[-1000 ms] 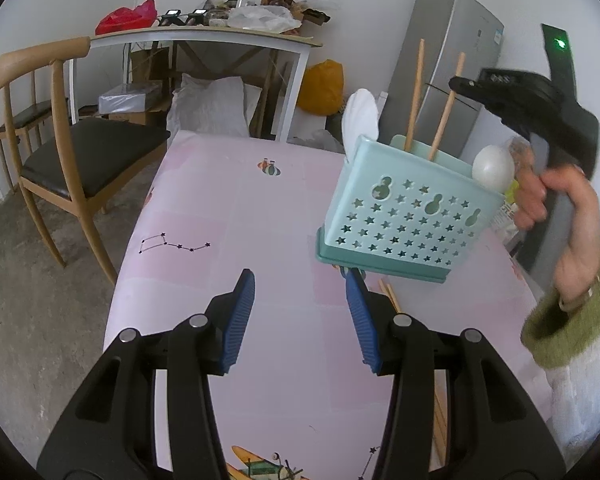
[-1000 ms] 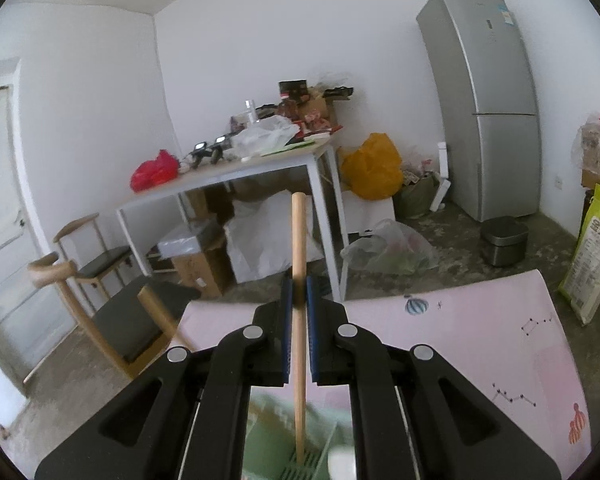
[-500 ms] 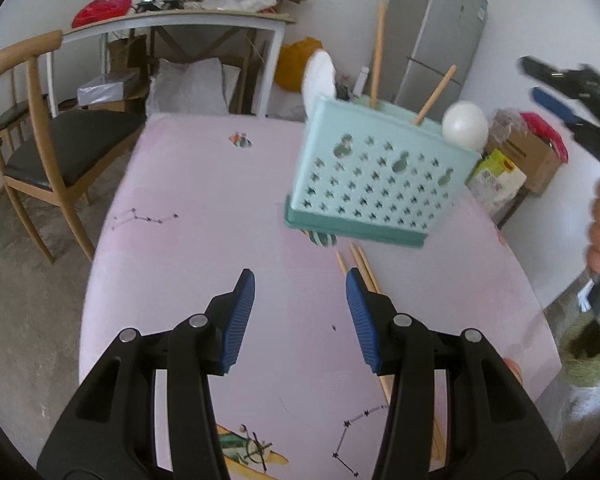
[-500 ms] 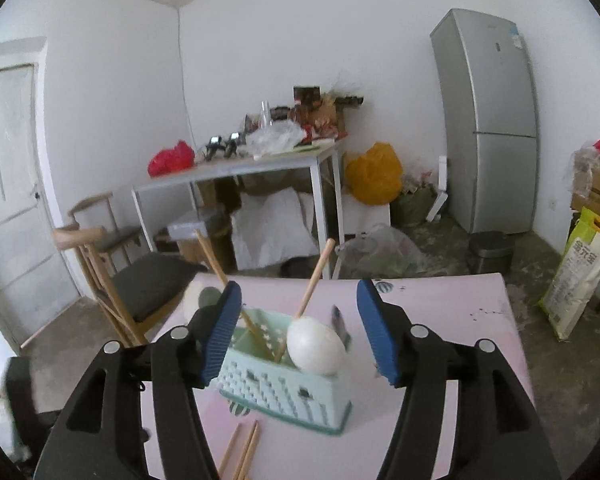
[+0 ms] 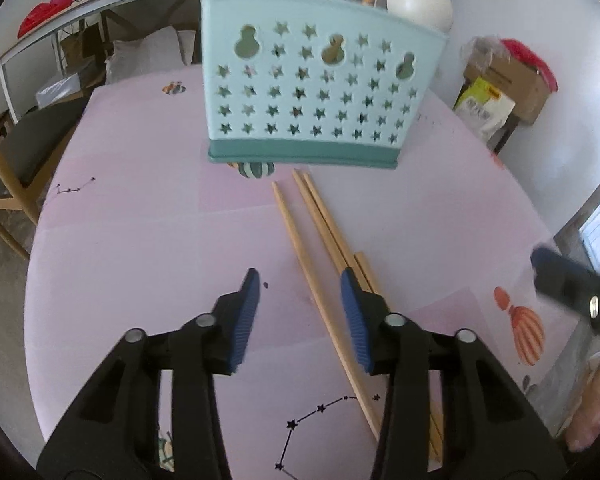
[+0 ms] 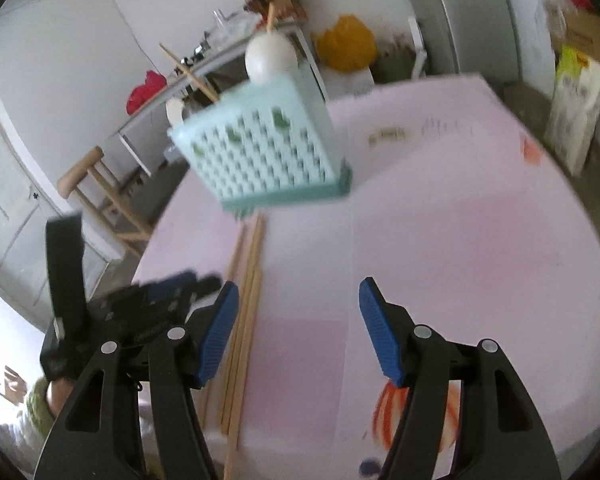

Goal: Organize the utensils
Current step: 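Move both tools down to the loose wooden chopsticks and close the left tool on one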

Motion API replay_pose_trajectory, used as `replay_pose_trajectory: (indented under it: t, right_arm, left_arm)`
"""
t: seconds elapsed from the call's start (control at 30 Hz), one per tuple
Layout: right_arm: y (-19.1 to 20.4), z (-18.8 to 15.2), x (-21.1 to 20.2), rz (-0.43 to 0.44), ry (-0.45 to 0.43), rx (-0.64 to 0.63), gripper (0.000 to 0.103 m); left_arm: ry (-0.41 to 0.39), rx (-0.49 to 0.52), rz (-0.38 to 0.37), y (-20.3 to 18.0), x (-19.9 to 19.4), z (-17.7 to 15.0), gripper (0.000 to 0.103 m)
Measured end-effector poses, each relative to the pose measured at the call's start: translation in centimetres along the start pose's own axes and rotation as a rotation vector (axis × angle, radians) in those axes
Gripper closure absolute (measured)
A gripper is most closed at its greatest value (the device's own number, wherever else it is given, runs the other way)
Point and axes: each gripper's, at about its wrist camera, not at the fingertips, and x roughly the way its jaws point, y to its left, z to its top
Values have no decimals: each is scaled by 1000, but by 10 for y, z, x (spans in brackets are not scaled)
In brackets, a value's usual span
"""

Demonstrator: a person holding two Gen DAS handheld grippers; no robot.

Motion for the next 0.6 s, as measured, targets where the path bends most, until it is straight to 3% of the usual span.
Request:
replay_pose_trajectory:
  t: [0.17, 0.23, 0.4, 0.6]
  right_arm:
    - [7, -10, 3, 13, 36, -23, 42]
    - [11, -11, 6, 17, 55, -45, 43]
    - [22, -14, 22, 21, 121, -77, 52]
    - [33, -14, 51, 13, 196, -99, 65]
  left_arm:
    - [19, 0, 29, 2, 9, -2, 82]
    - [17, -11, 44, 6, 9, -2, 93]
    - [12, -58, 74, 25, 2, -3, 99]
    - [4, -97, 96, 48, -4, -5, 99]
